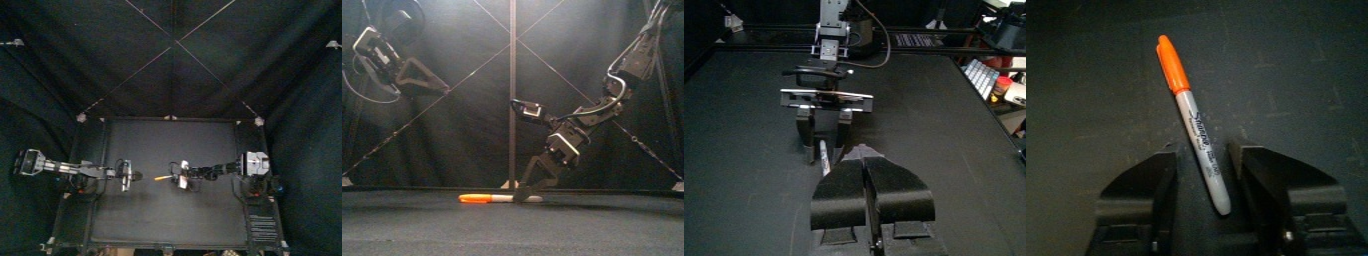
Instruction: Uncap the pen
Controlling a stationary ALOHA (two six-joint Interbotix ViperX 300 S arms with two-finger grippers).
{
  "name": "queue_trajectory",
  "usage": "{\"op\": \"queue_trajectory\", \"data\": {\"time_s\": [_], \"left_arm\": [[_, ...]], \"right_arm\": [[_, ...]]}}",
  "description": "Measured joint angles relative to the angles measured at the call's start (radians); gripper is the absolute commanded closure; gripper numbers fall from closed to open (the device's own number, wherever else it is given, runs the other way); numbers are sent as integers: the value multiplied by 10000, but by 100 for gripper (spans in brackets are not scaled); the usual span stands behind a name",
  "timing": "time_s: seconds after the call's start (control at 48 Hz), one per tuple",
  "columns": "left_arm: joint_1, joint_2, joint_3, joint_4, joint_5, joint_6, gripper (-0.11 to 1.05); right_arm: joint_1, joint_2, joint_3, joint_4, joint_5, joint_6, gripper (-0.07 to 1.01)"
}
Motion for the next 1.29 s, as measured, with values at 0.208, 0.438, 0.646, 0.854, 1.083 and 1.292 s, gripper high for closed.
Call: {"op": "queue_trajectory", "data": {"time_s": [0.208, 0.438, 0.646, 0.854, 1.083, 1.292], "left_arm": [[307, 798, -736, -77, 46, 61, 9], [752, 1979, -1381, -77, 736, 46, -4], [1104, 2823, -1887, -92, 1979, 61, -4], [1135, 3497, -2086, -107, 2255, 61, -1], [1243, 3590, -2224, 169, 2255, 107, 37], [1289, 3574, -2224, 276, 2255, 107, 49]], "right_arm": [[0, -1181, -184, -153, 399, -61, 40], [184, -1779, -245, -261, 537, 0, 40], [368, -1795, -337, -261, 522, -31, 40], [414, -1779, -460, -276, 537, -31, 40], [491, -1779, -460, -245, 537, 15, 40], [522, -1810, -322, -230, 506, 0, 40]]}}
